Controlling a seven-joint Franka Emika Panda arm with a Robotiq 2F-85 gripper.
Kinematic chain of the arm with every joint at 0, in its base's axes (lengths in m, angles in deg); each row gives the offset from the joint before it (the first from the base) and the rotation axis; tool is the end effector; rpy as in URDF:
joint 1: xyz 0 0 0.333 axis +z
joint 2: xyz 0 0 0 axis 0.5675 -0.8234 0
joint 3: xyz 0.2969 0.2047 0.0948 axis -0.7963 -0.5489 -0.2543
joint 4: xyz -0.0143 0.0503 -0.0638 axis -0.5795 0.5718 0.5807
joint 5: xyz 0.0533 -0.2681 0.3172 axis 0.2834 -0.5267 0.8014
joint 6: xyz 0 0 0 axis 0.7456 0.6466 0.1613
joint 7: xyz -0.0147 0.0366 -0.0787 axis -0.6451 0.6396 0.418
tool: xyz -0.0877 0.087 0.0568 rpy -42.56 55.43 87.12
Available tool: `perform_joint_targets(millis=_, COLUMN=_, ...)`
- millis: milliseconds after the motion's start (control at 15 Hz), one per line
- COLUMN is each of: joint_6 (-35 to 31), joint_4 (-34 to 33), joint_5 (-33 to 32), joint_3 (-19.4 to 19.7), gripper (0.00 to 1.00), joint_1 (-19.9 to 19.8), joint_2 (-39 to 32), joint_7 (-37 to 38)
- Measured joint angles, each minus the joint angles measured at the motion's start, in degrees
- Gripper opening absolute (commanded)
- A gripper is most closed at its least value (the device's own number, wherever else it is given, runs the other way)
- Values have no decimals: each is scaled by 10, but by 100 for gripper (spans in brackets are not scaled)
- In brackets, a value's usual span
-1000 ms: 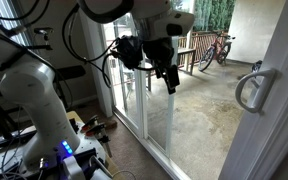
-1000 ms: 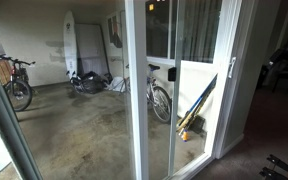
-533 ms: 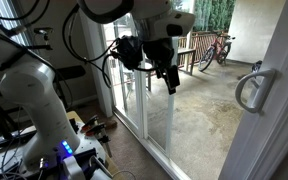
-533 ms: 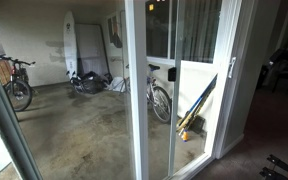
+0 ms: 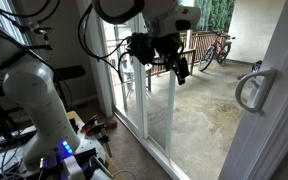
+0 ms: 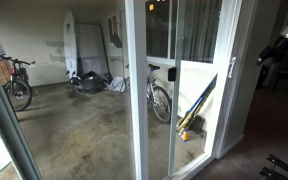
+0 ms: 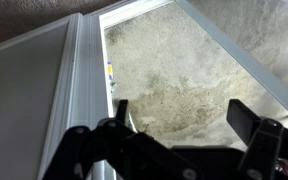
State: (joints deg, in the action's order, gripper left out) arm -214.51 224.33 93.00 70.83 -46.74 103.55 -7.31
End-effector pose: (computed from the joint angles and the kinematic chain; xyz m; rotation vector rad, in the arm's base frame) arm 0.3037 -0.3306 0.4758 -2.8731 0.6616 -0.6283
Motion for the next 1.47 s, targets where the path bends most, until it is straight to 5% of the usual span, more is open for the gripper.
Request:
perform_joint_targets(millis=467, joint_6=-105, joint_4=-10, joint_5=60, joint_3=-60, gripper=100, joint_1=48, joint_2=-92, joint_7=23)
perform_joint_targets(millis=1133, joint_6=-225, joint_4=-68, joint_5=69, joint_3=-81, gripper=100, joint_1=33, joint_2=-202, joint_7=23)
perform_joint_targets(millis=1467, joint_6=-234, joint_4=-118, joint_5=55, joint_3=-69, gripper=100, joint_1=30, joint_2=-262, joint_7=23)
